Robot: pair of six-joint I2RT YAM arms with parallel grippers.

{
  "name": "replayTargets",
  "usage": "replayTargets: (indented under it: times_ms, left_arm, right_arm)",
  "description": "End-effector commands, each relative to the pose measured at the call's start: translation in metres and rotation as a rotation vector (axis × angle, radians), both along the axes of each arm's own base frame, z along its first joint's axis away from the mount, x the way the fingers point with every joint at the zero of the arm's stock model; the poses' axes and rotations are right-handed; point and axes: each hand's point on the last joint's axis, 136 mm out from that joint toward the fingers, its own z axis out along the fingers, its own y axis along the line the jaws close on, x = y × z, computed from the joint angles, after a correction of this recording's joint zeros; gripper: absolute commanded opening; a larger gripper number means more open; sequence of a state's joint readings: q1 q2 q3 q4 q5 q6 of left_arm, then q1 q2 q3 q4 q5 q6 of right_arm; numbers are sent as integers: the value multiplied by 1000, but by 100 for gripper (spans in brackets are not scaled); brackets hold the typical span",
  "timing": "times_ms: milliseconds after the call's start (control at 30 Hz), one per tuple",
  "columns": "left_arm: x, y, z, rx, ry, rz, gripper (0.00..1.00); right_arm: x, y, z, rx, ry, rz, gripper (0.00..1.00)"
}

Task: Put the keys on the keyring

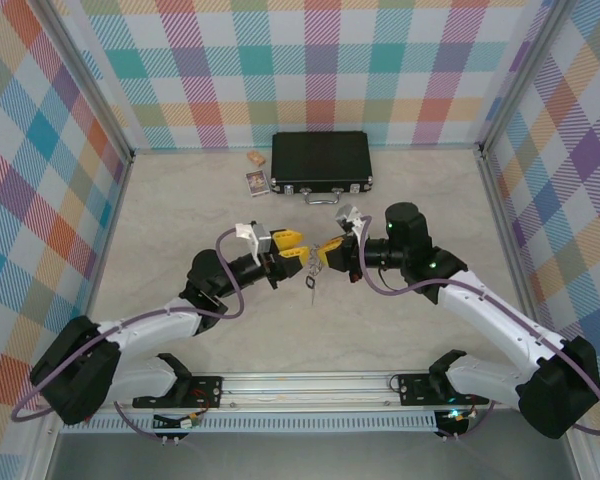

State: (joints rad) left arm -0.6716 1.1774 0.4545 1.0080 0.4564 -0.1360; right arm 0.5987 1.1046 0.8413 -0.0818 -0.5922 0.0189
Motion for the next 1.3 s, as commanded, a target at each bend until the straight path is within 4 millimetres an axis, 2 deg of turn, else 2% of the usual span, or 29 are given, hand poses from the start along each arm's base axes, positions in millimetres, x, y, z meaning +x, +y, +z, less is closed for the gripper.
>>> replayTargets:
  times_ms: [0, 267, 367, 600, 767, 1033, 1267]
  left_arm:
    - [8, 8, -3, 105, -26, 76, 39]
    - [8, 11, -13, 190, -47, 94, 39]
    - [8, 8, -16, 203, -47, 82, 38]
    - [1, 1, -22, 229, -52, 25, 37]
    - [-2, -6, -37, 299, -57, 7, 35]
    - [-6, -11, -57, 407, -84, 1, 35]
    - [-14, -19, -73, 482, -145, -20, 35]
  right_arm:
    - [4, -1, 8, -29, -75, -4, 0]
    - [16, -3, -3, -198, -160, -12, 0]
    - [14, -4, -3, -261, -218, 20, 0]
    - [0, 2, -22, -463, -379, 160, 0]
    - [-1, 3, -32, -576, -468, 217, 0]
    - [4, -2, -36, -663, -566, 229, 0]
    - [2, -2, -38, -665, -591, 230, 0]
